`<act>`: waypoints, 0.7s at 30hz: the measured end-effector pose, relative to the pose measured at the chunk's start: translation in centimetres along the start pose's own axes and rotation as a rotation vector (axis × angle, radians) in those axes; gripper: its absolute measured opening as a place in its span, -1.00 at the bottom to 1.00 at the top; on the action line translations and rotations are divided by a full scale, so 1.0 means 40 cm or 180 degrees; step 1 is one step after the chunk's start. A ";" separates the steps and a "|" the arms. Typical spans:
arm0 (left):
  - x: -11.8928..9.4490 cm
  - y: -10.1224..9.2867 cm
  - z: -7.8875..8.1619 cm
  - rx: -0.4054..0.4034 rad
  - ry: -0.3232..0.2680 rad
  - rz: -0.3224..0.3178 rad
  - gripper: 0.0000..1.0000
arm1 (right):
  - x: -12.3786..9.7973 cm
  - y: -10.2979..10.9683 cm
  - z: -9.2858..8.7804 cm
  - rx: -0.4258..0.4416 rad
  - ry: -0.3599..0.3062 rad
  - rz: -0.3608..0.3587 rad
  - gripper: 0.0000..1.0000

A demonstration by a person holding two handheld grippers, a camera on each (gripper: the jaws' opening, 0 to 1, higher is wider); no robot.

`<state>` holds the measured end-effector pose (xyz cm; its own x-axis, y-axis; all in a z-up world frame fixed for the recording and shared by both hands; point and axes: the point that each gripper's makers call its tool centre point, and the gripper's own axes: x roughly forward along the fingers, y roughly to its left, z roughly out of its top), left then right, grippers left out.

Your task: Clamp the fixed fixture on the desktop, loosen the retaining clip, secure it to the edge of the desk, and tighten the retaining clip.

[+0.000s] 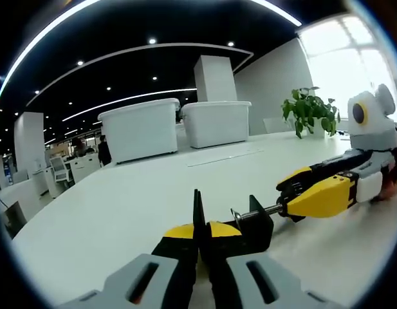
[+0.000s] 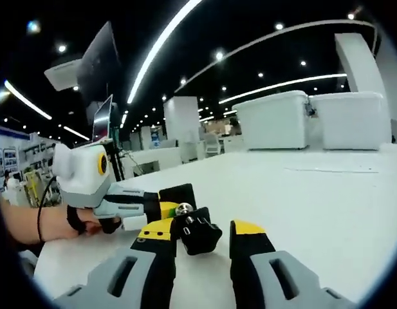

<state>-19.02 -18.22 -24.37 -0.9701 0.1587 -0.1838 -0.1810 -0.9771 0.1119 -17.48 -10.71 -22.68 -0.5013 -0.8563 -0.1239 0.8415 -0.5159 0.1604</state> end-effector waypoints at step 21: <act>0.000 -0.001 -0.001 0.0004 0.0002 -0.0001 -0.89 | 0.000 0.024 -0.018 -0.0562 0.0060 0.0009 -0.53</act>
<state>-18.99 -18.19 -24.41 -0.9699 0.1589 -0.1844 -0.1815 -0.9768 0.1132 -16.50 -11.19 -23.24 -0.4963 -0.8564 -0.1422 0.8661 -0.4997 -0.0136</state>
